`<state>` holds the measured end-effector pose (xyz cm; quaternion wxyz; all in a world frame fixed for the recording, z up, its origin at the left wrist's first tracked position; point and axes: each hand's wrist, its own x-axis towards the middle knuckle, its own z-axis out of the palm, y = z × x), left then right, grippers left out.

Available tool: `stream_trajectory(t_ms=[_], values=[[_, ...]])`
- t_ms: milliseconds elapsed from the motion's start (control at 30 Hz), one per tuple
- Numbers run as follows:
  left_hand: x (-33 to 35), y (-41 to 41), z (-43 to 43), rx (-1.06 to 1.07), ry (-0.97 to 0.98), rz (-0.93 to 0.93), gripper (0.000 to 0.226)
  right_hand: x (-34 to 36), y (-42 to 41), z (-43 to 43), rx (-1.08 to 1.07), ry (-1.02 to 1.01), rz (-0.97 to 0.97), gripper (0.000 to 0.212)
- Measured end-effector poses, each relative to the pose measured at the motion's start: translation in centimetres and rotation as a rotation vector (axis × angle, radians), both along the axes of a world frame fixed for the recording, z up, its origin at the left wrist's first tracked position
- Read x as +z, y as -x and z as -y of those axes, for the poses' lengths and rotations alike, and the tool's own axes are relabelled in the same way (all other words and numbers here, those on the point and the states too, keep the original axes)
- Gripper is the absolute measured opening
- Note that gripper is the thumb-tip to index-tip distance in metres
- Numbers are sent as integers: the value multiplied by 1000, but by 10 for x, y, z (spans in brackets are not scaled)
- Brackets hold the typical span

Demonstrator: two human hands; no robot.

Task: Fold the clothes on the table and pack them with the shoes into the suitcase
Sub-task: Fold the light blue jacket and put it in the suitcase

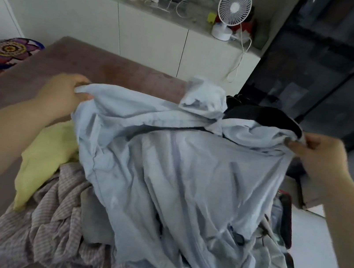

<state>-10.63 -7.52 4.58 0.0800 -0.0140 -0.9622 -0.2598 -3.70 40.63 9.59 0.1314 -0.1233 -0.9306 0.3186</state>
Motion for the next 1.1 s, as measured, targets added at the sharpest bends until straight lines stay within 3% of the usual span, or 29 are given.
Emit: stream_trajectory(t_ms=[100, 167, 367, 467, 600, 700, 800, 900, 967, 1100], values=[[2, 14, -28, -17, -83, -56, 29, 22, -34, -49, -125, -42, -45, 5], [-2, 23, -44, 21, -101, -87, 25, 18, -54, -65, -208, -34, 3, 8], [-45, 31, -47, 73, 186, 151, 23, -48, -93, -64, -154, -110, 282, 19], [-55, 32, -32, 96, 186, 196, 23, -51, -93, -75, -205, -80, 192, 32], [-60, 54, -15, 29, 230, 396, 64, -15, -75, -78, -274, 9, -7, 30], [-34, 52, -65, -109, 192, 324, 73, 15, -51, -73, -205, -41, -90, 18], [-20, 54, -129, -336, 107, 215, 71, 41, -20, -68, -105, -184, -135, 20], [-32, 53, -167, -416, 224, 374, 79, 62, 16, -61, -2, -288, -61, 34], [-45, 54, -173, -358, 323, 444, 71, 72, 37, -55, 45, -269, 45, 31], [-48, 63, -151, -260, 174, 370, 34, 83, 69, -44, 61, 30, 371, 5]])
